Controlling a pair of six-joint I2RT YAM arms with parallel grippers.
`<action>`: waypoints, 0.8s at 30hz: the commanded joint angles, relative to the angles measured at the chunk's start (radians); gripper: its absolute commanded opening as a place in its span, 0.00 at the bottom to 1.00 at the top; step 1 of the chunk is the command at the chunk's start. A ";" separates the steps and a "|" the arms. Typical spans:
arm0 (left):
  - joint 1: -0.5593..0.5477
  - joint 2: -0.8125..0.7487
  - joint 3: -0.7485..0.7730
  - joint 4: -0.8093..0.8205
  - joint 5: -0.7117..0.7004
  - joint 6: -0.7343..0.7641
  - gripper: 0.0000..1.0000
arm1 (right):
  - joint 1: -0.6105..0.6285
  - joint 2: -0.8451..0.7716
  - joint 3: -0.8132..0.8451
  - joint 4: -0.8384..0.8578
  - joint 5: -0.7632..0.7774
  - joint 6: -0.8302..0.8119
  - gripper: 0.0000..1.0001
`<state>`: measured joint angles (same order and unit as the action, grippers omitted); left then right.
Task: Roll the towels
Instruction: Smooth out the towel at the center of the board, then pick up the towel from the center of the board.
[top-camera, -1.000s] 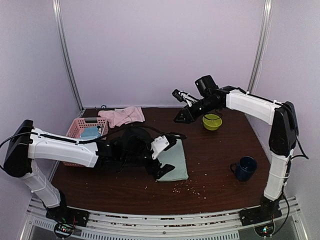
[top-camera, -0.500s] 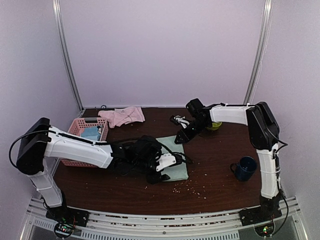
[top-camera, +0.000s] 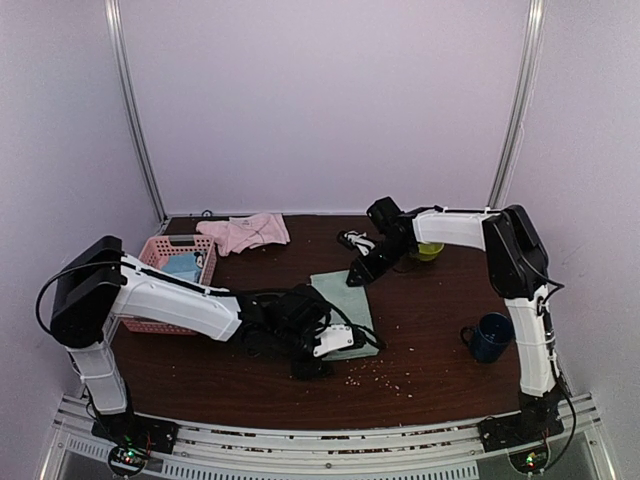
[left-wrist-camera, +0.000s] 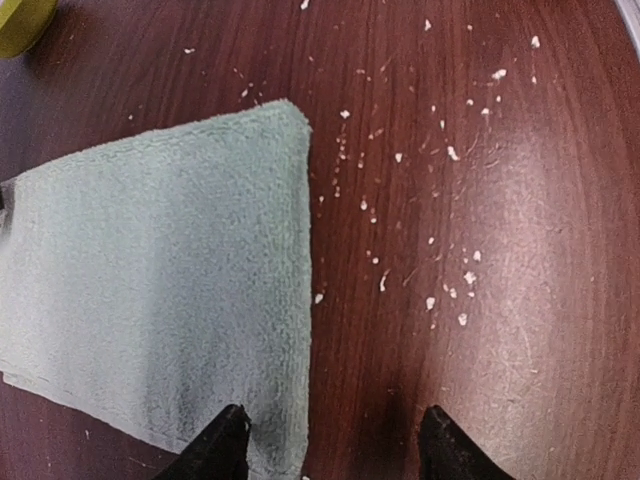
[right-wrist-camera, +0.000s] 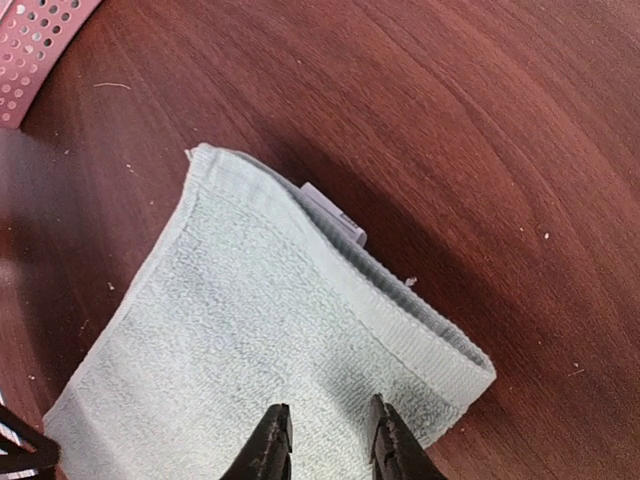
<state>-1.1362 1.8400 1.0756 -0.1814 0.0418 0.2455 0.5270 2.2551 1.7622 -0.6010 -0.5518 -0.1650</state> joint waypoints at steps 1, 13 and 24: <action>-0.005 0.049 0.051 0.039 -0.056 0.029 0.56 | -0.009 -0.125 0.030 -0.079 -0.040 -0.016 0.29; -0.005 0.122 0.088 0.017 -0.105 0.051 0.23 | -0.184 -0.711 -0.317 -0.031 -0.150 -0.035 0.33; 0.086 0.146 0.146 0.005 0.262 -0.135 0.06 | -0.214 -1.051 -0.532 -0.263 -0.307 -0.352 0.39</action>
<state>-1.1080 1.9526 1.1908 -0.1871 0.0757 0.2138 0.3138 1.2648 1.3247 -0.7399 -0.7723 -0.3401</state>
